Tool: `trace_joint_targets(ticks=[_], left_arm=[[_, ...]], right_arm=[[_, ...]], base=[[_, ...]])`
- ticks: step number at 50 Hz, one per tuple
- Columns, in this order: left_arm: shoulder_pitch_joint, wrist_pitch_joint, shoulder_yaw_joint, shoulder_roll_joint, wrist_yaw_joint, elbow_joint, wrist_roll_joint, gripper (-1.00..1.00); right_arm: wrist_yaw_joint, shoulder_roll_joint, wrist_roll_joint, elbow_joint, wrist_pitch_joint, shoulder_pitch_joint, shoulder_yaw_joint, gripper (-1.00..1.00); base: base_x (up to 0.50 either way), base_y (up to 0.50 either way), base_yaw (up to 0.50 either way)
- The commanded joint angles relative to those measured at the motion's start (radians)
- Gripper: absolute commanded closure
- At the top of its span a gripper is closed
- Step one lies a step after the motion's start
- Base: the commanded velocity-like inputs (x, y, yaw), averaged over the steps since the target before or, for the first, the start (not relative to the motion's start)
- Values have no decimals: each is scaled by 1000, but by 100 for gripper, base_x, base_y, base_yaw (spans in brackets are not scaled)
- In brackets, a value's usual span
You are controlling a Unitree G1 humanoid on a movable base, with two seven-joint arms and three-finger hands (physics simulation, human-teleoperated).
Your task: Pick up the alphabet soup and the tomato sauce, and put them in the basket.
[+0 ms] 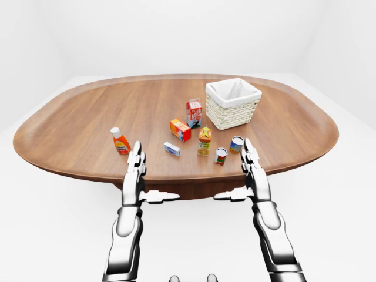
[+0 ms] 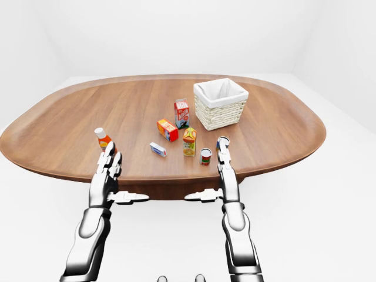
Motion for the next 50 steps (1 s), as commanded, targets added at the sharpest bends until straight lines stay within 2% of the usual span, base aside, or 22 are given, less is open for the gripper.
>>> trace_joint_targets(ticks=[1,20,42,50], left_arm=[[30,0,2,-4,7,-75,-2,-100],[59,0,5,-10,27,-178,-12,-100],[65,0,-1,-9,15,-193,-10,-100],[65,0,-1,-10,16,-198,-12,-100]], right_arm=[[-3,3,-37,-50,0,17,8,-100],[-12,6,-54,-147,0,46,11,-100],[-18,6,-74,-166,0,57,16,-100],[-18,6,-71,-161,0,56,13,-100]], base=[[0,0,0],[0,0,0],[0,0,0],[18,0,0]])
